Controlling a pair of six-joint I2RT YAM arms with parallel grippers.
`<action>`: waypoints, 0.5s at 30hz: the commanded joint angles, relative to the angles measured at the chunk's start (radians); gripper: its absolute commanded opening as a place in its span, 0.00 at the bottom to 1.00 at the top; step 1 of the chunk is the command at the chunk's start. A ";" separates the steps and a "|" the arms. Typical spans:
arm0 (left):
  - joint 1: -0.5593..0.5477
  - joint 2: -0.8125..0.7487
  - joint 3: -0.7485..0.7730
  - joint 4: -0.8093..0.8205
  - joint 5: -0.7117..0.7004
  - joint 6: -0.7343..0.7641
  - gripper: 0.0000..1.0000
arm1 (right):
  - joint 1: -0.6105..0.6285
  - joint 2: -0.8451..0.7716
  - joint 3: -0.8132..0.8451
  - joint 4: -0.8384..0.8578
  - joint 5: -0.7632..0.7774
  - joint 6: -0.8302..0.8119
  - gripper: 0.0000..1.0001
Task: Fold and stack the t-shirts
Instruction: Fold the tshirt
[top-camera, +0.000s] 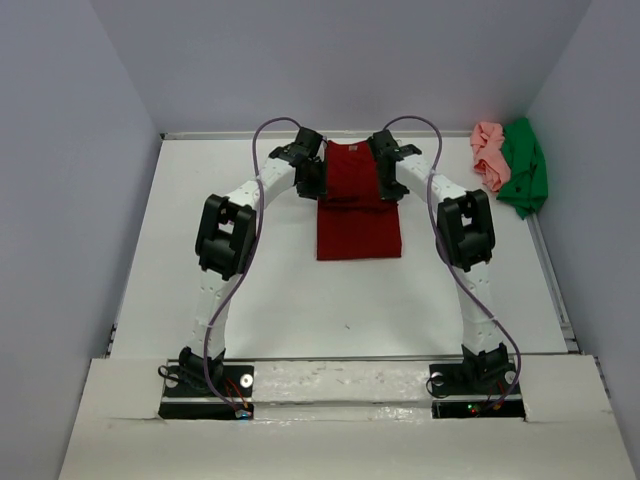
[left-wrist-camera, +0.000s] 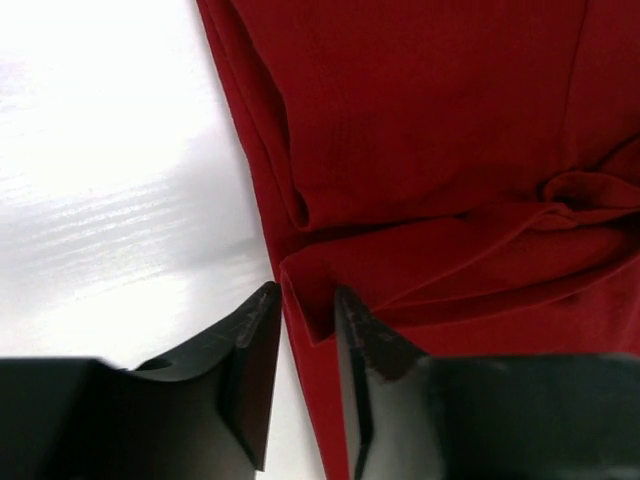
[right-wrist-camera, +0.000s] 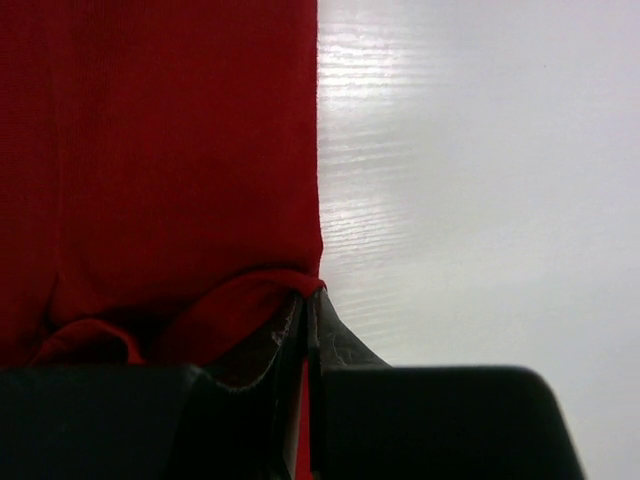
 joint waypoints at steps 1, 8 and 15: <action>0.000 -0.037 -0.028 0.070 -0.001 0.008 0.42 | -0.005 0.007 0.055 0.076 0.036 -0.064 0.10; 0.000 -0.095 -0.095 0.120 -0.028 0.007 0.48 | -0.014 0.037 0.142 0.109 0.010 -0.145 0.38; -0.014 -0.210 -0.196 0.154 -0.120 -0.016 0.50 | -0.024 0.054 0.273 0.137 0.003 -0.226 0.48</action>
